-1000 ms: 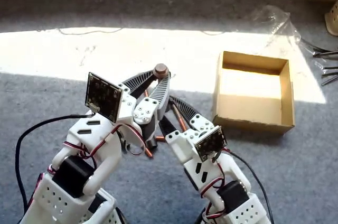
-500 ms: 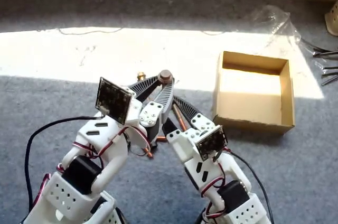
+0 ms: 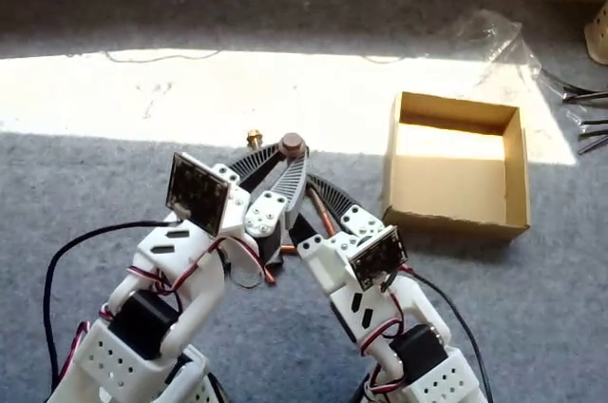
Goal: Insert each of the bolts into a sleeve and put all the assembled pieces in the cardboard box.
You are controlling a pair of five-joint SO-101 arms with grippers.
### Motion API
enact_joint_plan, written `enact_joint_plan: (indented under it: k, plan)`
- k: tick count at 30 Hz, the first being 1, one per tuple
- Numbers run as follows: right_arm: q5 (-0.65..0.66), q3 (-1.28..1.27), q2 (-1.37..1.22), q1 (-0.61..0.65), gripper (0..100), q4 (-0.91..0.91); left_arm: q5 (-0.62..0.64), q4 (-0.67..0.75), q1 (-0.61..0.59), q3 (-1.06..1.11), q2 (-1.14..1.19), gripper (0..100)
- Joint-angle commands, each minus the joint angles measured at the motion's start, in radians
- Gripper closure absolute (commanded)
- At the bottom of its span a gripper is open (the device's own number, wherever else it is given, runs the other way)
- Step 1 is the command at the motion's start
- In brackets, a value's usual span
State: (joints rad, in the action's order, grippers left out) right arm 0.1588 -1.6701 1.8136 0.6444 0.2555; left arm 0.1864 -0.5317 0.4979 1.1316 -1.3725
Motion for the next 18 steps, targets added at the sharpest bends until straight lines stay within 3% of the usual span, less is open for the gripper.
enact_joint_plan:
  k: [1, 18]
  plan:
    - [0.011, -0.110, 0.012, -0.010, 99.4, -0.004, -0.008, 0.014, -0.035, 0.071, -0.180, 99]
    - [0.011, -0.110, 0.012, -0.010, 99.4, -0.004, -0.055, 0.017, -0.030, 0.137, -0.219, 99]
